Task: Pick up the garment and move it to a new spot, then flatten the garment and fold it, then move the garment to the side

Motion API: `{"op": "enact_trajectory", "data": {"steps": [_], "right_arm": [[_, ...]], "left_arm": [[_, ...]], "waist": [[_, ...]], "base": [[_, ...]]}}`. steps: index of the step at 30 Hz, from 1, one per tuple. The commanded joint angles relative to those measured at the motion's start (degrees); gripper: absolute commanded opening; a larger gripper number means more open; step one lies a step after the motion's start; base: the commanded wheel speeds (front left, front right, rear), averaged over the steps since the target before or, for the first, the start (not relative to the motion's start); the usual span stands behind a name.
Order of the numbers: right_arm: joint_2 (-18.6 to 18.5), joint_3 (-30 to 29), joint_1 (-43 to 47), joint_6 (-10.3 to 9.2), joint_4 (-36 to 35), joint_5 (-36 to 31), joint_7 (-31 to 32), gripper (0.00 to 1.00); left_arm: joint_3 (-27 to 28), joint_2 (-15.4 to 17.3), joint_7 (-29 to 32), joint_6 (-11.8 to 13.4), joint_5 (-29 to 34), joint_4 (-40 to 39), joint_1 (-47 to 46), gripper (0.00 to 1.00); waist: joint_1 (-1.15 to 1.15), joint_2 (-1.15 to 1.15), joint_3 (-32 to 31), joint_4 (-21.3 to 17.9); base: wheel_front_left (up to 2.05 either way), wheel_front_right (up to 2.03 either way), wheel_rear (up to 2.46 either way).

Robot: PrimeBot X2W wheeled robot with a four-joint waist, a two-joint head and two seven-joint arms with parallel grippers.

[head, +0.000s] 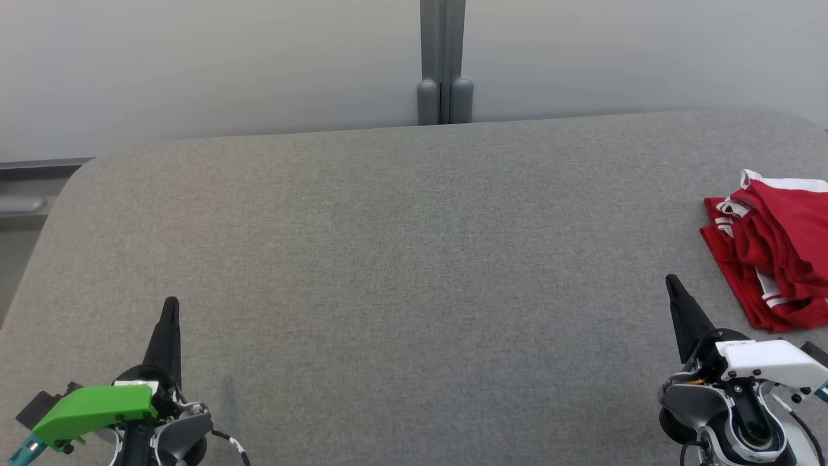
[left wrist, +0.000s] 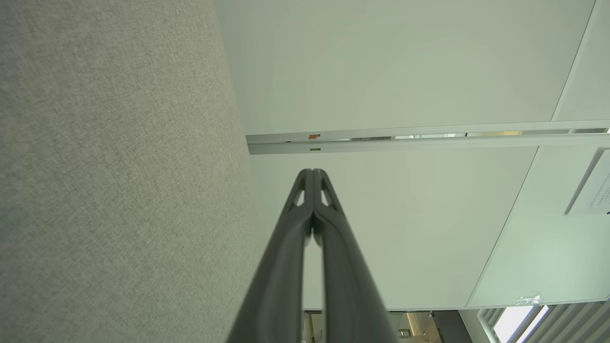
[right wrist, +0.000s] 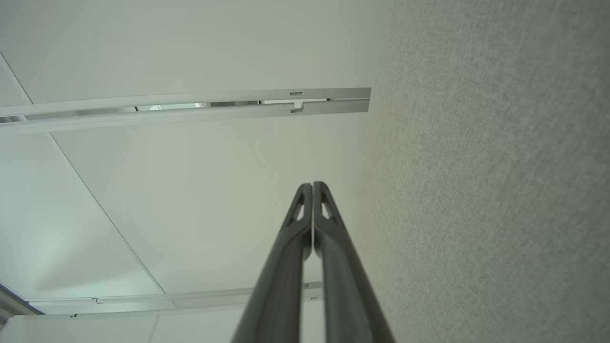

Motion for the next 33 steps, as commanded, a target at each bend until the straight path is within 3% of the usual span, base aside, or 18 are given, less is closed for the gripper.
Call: {"op": "enact_trajectory", "data": {"steps": [1, 33], "right_arm": [[-0.02, -0.11, -0.4, 0.02, 0.13, 0.35, 0.21, 0.0], [-0.02, -0.09, -0.39, 0.02, 0.11, 0.36, 0.2, 0.0]], "left_arm": [[0.14, 0.0, 0.19, 0.08, -0.14, -0.09, -0.67, 0.0], [0.12, 0.01, 0.18, 0.08, -0.15, -0.09, -0.66, 0.0]], "waist": [[0.0, 0.0, 0.0, 0.0], [0.0, 0.0, 0.0, 0.0]], "base": [[0.0, 0.0, 0.0], [0.0, 0.0, 0.0]]}}
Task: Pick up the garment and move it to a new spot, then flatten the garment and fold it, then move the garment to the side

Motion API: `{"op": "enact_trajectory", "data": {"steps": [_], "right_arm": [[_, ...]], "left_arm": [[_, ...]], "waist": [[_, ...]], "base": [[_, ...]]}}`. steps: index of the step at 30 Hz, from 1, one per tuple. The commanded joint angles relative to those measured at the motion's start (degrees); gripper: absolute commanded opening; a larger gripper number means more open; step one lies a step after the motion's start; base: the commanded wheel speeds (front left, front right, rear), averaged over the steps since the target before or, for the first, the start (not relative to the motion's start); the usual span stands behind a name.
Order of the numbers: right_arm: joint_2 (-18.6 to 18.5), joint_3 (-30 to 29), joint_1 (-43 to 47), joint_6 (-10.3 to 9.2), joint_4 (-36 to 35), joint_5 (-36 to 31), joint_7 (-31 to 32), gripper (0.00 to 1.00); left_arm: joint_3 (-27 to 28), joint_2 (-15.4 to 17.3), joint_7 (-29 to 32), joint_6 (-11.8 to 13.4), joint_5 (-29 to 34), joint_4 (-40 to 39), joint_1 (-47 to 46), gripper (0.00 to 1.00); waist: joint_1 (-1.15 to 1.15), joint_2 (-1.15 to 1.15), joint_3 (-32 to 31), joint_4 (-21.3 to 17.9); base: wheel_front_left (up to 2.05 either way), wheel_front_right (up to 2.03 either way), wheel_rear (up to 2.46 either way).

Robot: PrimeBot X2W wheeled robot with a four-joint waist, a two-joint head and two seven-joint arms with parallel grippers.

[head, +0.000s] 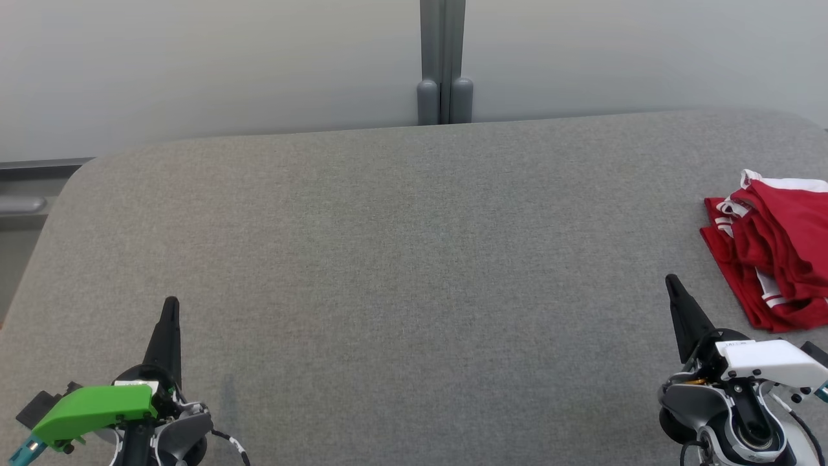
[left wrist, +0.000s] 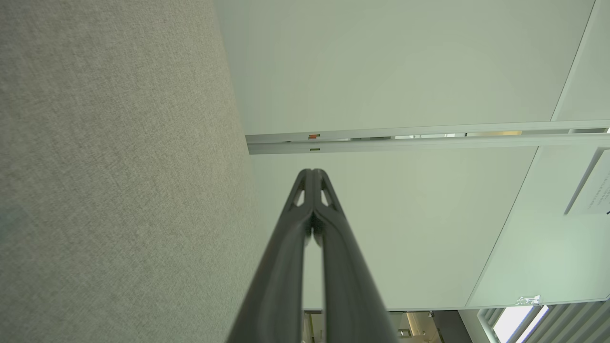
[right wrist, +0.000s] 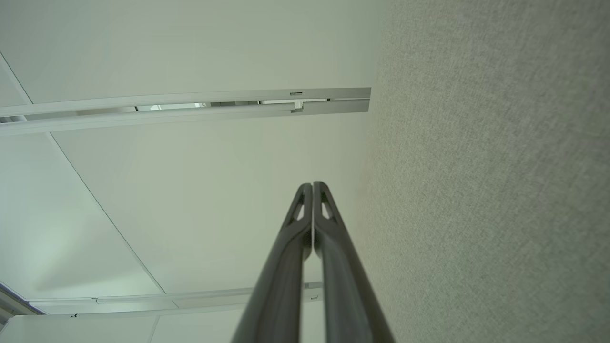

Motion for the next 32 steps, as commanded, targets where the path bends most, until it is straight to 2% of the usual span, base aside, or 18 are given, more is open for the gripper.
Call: {"op": "enact_trajectory", "data": {"steps": [1, 32], "right_arm": [[-0.03, -0.09, -0.37, 0.02, 0.09, 0.36, 0.19, 0.0], [-0.03, -0.08, -0.36, 0.02, 0.09, 0.37, 0.19, 0.0]], "left_arm": [[0.12, 0.02, 0.18, 0.08, -0.14, -0.08, -0.61, 0.0], [0.11, 0.02, 0.17, 0.08, -0.15, -0.08, -0.61, 0.0]], "waist": [[0.0, 0.0, 0.0, 0.0], [0.0, 0.0, 0.0, 0.0]], "base": [[0.0, 0.0, 0.0], [0.0, 0.0, 0.0]]}}
